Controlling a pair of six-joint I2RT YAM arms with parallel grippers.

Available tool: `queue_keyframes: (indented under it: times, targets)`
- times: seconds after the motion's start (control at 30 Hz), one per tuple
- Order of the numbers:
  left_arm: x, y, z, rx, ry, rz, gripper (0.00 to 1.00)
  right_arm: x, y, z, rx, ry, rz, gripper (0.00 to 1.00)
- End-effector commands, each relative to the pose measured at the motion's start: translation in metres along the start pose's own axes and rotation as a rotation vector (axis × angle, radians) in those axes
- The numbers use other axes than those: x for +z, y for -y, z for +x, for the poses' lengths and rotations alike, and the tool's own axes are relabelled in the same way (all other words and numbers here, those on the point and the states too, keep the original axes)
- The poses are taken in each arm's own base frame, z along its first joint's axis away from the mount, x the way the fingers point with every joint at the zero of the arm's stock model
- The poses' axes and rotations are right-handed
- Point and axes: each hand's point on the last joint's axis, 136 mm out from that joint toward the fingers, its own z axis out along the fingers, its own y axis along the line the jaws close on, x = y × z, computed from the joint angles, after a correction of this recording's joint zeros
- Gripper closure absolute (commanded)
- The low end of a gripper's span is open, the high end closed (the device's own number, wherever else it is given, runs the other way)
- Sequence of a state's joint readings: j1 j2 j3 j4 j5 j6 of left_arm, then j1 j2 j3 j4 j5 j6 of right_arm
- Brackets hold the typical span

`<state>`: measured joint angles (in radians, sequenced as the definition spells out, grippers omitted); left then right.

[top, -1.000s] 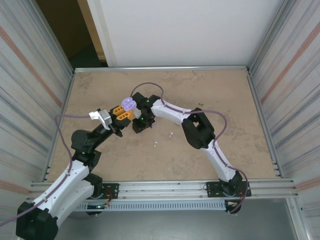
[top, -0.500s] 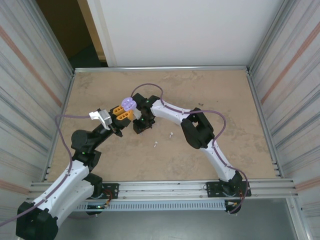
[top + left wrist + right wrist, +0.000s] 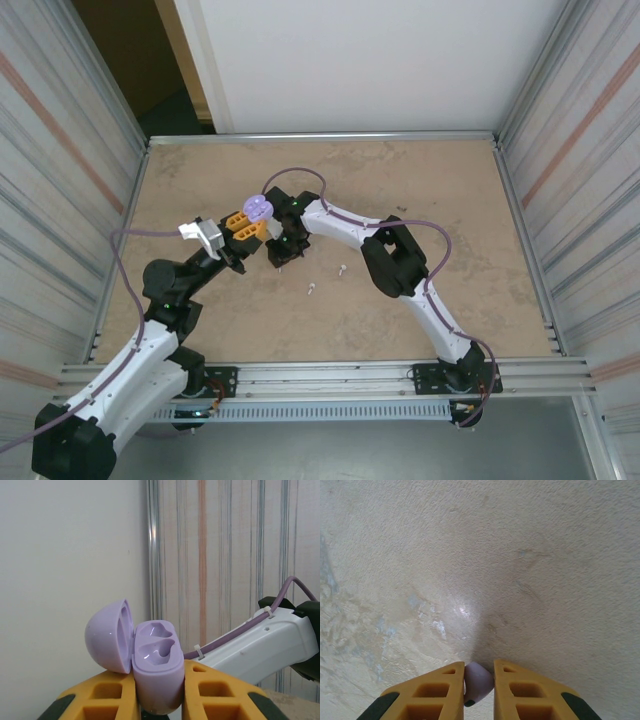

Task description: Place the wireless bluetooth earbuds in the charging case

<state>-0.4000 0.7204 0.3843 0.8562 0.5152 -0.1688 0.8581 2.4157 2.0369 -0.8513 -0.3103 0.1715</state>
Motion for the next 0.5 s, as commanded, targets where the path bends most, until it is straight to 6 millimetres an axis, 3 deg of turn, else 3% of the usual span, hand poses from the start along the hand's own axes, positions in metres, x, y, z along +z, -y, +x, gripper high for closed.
queue_keyframes:
  times: [0.0, 0.2, 0.47]
  targets:
    - [0.0, 0.002, -0.02, 0.048, 0.045, 0.004, 1.0, -0.012, -0.004, 0.0, -0.017, 0.001, 0.002, 0.83]
    - [0.0, 0.002, -0.019, 0.048, 0.042, 0.003, 1.0, -0.036, -0.004, -0.005, -0.027, 0.061, 0.007, 0.83]
    - [0.002, -0.001, -0.012, 0.047, 0.018, -0.001, 1.0, -0.095, 0.004, 0.0, -0.02, 0.182, 0.007, 0.83]
